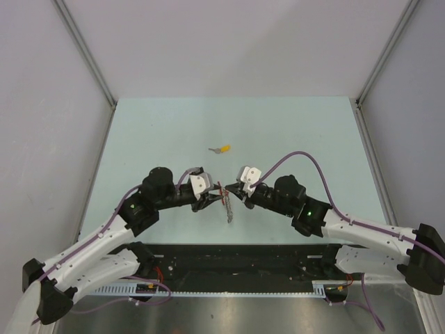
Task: Put the keys on the keyring
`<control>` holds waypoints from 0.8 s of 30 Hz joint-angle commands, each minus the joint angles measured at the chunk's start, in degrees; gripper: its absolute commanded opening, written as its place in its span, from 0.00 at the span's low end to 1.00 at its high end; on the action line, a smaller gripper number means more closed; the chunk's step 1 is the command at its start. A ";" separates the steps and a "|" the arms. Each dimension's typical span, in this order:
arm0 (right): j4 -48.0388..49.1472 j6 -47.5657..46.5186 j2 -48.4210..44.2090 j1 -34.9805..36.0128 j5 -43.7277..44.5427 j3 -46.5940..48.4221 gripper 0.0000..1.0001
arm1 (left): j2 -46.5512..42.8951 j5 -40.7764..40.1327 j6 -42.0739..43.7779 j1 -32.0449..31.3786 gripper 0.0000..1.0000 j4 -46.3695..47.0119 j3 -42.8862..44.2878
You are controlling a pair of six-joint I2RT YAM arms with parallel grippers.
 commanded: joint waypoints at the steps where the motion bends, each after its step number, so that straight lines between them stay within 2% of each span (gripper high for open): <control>1: 2.54 -1.56 -0.82 1.33 4.28 2.83 0.00 | -1.12 -1.40 -2.27 0.36 0.37 2.81 1.77; 9: 2.54 -1.03 -0.64 4.06 13.16 2.83 0.00 | -4.46 -6.23 -2.80 0.27 0.37 6.32 -2.00; 24: 2.54 0.29 -0.55 5.82 19.05 2.83 0.00 | -2.80 -10.19 -2.63 -2.89 0.37 12.74 -2.98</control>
